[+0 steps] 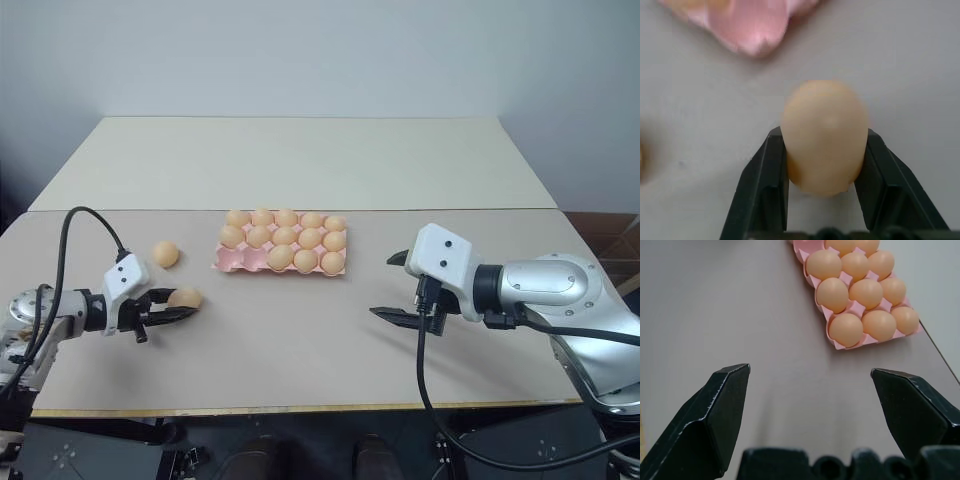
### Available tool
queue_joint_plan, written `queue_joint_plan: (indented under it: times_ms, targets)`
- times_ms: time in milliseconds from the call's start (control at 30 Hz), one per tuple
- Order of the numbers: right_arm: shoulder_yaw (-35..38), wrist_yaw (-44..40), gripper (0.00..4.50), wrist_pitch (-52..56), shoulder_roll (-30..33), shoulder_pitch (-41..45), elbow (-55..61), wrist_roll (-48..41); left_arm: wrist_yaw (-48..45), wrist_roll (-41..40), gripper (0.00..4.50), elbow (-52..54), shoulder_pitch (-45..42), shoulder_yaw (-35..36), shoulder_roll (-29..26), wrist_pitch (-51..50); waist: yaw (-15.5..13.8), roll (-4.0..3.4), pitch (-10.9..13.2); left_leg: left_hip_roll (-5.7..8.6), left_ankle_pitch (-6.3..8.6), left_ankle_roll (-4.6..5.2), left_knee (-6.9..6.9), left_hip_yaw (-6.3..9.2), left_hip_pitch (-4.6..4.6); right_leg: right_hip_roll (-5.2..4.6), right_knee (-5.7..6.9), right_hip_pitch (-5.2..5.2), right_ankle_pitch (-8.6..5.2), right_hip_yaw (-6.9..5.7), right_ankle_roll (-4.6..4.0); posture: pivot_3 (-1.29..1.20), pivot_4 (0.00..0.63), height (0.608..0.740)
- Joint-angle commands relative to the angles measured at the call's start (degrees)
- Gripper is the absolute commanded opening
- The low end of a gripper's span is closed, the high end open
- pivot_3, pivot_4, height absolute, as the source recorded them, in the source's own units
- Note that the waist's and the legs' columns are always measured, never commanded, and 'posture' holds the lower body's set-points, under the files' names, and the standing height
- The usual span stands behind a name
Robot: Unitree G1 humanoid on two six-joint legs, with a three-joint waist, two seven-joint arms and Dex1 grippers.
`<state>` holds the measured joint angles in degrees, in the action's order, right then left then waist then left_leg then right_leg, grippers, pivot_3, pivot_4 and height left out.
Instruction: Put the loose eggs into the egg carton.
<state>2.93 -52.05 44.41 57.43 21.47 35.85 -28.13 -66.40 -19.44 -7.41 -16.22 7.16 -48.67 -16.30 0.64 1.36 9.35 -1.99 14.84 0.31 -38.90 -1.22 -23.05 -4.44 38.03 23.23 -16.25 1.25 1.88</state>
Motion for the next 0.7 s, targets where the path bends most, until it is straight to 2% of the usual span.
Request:
queue_joint_plan:
  times_ms: [33,167,333,567,700]
  targets:
    - [0.83,1.72,4.50,0.41,-0.21,1.48,1.88,-0.13,-1.50,-5.97,1.52,1.43,-3.62,3.22,2.49,0.05,-0.19,0.00,0.00,0.01,0.00,0.00,-0.02,0.01,0.00,-0.01,0.01,-0.01,0.00,-0.01,0.00,0.00,0.150,0.740]
    - [1.62,3.17,4.50,1.82,-0.30,2.24,4.05,-1.62,-1.03,-6.47,1.52,-1.87,-9.18,1.93,5.99,0.36,-0.33,0.00,0.00,0.04,0.00,0.00,-0.09,0.04,-0.02,0.00,0.01,-0.05,0.02,-0.05,0.03,0.00,0.150,0.740]
    - [2.59,5.68,4.50,4.52,-0.75,3.36,7.83,-3.41,-1.88,-3.06,1.52,-10.11,-17.22,-2.31,10.22,2.81,-0.46,0.01,-0.01,0.06,0.00,0.01,-0.10,0.07,-0.07,0.01,-0.01,-0.04,0.02,-0.09,0.03,0.00,0.150,0.740]
    - [3.80,11.45,4.50,8.89,-3.00,2.22,12.93,-6.45,-0.93,3.20,1.52,-23.42,-26.91,-6.50,15.49,11.00,-0.59,0.01,-0.01,0.08,-0.01,0.01,-0.17,0.06,-0.16,0.02,-0.03,-0.03,0.02,-0.18,0.03,0.00,0.150,0.740]
    - [4.74,13.21,4.50,10.07,-2.80,0.74,14.28,-7.22,-2.18,4.99,1.52,-29.67,-30.46,-6.97,16.57,15.15,-0.61,0.02,-0.01,0.09,-0.01,0.02,-0.22,0.06,-0.20,0.01,-0.04,-0.03,0.02,-0.20,0.04,0.00,0.150,0.740]
